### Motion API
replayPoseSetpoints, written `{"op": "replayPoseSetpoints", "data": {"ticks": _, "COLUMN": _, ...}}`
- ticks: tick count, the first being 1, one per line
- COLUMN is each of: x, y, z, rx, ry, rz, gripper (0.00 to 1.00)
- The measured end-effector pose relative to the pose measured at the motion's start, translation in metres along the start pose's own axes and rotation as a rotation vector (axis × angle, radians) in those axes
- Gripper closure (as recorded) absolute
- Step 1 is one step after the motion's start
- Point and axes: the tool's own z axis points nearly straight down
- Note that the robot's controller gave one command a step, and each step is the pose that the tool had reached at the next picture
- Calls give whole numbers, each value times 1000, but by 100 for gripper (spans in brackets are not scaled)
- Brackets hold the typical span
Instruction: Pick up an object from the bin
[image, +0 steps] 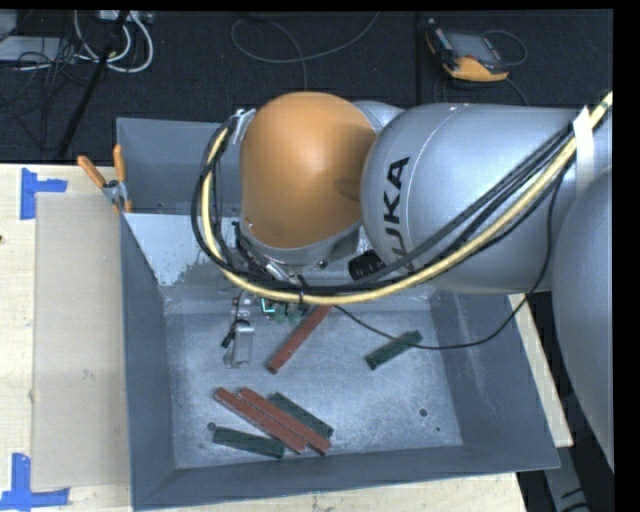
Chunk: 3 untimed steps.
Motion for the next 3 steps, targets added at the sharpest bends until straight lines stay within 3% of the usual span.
{"op": "replayPoseSetpoints", "data": {"ticks": 1, "x": 26, "y": -47, "z": 172, "rx": 0, "ry": 1, "rz": -80, "gripper": 0}}
{"op": "replayPoseSetpoints", "data": {"ticks": 2, "x": 23, "y": -46, "z": 167, "rx": -4, "ry": -8, "rz": -76, "gripper": 100}}
{"op": "replayPoseSetpoints", "data": {"ticks": 3, "x": 23, "y": -46, "z": 167, "rx": -4, "ry": -9, "rz": -75, "gripper": 0}}
